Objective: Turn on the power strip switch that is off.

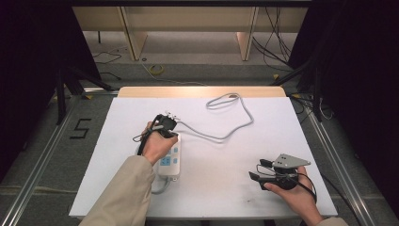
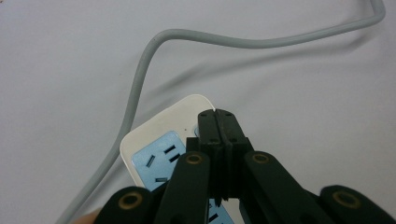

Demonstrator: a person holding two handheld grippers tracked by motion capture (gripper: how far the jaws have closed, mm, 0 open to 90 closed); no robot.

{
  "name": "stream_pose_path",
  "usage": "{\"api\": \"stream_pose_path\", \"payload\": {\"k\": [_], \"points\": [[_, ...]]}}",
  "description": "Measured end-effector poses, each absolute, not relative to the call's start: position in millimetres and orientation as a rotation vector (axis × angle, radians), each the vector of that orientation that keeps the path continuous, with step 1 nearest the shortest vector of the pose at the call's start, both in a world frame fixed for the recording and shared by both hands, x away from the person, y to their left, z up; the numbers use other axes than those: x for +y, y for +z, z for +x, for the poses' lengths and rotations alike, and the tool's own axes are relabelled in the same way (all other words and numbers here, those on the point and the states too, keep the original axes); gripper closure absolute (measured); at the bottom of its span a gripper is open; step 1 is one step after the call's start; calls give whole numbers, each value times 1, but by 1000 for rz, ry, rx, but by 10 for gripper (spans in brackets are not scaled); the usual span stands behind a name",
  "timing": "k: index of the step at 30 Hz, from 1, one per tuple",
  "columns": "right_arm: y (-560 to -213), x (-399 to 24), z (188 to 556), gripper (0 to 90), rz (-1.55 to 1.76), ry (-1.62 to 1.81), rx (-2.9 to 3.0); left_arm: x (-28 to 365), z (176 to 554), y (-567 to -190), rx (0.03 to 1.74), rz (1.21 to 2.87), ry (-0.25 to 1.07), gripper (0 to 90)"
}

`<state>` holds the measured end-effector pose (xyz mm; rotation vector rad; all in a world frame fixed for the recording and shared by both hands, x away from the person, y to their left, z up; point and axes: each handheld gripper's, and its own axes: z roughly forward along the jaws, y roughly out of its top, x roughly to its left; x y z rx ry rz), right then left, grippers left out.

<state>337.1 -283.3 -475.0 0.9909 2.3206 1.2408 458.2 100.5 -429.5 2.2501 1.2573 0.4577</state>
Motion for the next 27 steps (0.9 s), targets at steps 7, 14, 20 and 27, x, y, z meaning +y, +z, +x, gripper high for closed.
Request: {"api": "stream_pose_path", "payload": {"k": [7, 14, 20, 27], "points": [[-475, -283, 337, 324, 992, 1243, 2320, 99, 461, -430, 1262, 2257, 453, 898], [-475, -283, 337, 324, 996, 1242, 2322, 97, 463, -431, 1258, 2271, 450, 898], [-475, -283, 337, 324, 990, 1243, 2322, 95, 465, -432, 1269, 2270, 445, 898], [-475, -283, 337, 324, 990, 1239, 2325, 96, 467, -430, 1272, 2274, 454, 898]]}}
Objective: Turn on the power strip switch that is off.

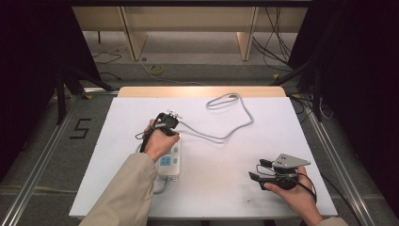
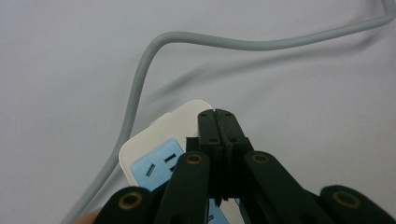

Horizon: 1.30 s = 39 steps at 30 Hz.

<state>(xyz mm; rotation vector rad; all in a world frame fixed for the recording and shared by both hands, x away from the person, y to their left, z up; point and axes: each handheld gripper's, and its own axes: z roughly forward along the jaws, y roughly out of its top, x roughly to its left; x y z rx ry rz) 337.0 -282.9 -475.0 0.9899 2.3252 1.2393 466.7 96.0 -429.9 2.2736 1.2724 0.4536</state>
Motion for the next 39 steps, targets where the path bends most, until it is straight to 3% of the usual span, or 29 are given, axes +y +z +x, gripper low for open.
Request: {"api": "stream_pose_path", "payload": {"k": [39], "points": [[-475, -282, 337, 324, 989, 1236, 2327, 90, 478, -427, 1310, 2317, 454, 898]]}}
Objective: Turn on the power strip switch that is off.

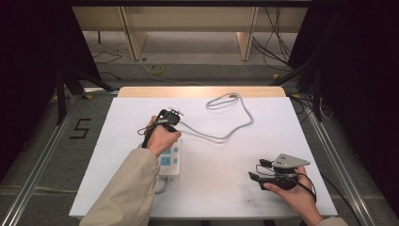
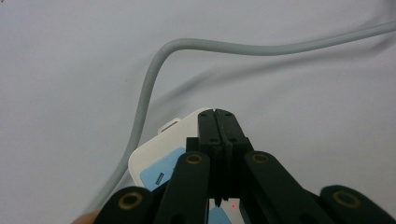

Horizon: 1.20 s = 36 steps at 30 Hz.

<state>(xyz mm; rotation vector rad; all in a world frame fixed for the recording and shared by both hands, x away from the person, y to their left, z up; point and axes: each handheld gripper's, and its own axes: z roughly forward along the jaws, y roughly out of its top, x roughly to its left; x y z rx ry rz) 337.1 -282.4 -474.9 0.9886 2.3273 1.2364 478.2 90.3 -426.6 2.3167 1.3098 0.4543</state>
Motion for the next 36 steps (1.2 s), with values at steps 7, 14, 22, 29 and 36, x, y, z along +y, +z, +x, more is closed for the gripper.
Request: {"api": "stream_pose_path", "payload": {"k": [7, 14, 22, 29, 36], "points": [[-475, -283, 337, 324, 989, 1236, 2326, 89, 480, -429, 1317, 2330, 445, 898], [-475, -282, 337, 324, 989, 1236, 2327, 87, 480, -431, 1326, 2347, 435, 898], [-475, -282, 337, 324, 988, 1235, 2329, 87, 481, -433, 1348, 2354, 419, 898], [-475, -282, 337, 324, 985, 1236, 2328, 86, 481, -435, 1360, 2360, 411, 898], [-475, -282, 337, 324, 984, 1236, 2330, 86, 482, -436, 1364, 2373, 407, 898]]}}
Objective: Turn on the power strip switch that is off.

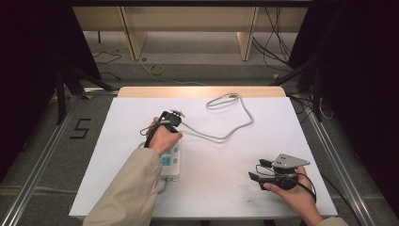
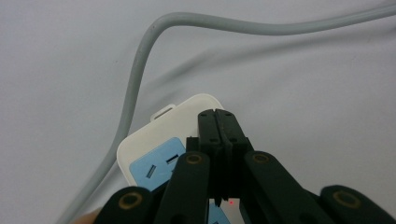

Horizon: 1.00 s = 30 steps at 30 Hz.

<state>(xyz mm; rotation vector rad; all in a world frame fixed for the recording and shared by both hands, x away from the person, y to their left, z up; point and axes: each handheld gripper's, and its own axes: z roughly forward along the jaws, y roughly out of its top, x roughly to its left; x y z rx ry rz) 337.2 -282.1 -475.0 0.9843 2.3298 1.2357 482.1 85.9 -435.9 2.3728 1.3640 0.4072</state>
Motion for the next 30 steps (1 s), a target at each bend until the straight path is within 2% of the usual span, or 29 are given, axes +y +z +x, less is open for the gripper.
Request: {"api": "stream_pose_path", "payload": {"k": [30], "points": [[-475, -281, 337, 325, 984, 1237, 2324, 83, 483, -437, 1408, 2387, 402, 899]]}}
